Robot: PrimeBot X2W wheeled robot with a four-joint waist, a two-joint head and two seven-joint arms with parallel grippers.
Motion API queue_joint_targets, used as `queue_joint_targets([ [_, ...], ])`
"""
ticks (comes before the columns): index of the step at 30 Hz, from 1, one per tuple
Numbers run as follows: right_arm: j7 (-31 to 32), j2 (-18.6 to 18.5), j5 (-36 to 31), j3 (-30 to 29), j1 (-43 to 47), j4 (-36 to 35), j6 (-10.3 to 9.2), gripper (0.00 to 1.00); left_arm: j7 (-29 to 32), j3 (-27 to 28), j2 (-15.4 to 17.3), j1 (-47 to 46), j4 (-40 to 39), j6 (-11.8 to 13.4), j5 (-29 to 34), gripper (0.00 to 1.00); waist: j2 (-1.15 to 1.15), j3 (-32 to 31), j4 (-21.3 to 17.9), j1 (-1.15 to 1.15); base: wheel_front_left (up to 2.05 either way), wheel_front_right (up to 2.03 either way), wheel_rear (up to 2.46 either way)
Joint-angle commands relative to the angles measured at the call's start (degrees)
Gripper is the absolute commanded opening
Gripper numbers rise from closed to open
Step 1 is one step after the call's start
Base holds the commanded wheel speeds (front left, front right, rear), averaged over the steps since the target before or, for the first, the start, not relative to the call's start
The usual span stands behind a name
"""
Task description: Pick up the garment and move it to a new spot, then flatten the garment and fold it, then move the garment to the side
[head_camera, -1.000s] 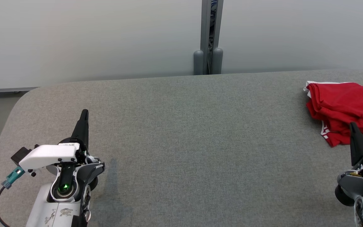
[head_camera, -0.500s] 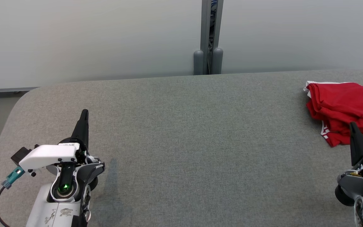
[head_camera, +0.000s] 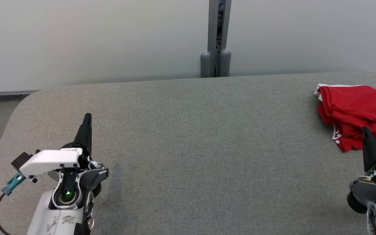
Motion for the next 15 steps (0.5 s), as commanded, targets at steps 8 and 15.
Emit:
queue_joint_targets([
  [8,0.09,-0.31,-0.09,-0.02,-0.2,0.0,0.0,0.0,0.07,0.17,0.3,-0.87,0.04,-0.21,-0.37,0.0,0.0,0.0,0.0,0.0,0.0,0.0,0.0],
  [15,0.1,-0.31,-0.1,-0.04,-0.2,0.0,0.0,0.0,0.07,0.17,0.3,-0.87,0.04,-0.21,-0.37,0.0,0.0,0.0,0.0,0.0,0.0,0.0,0.0],
])
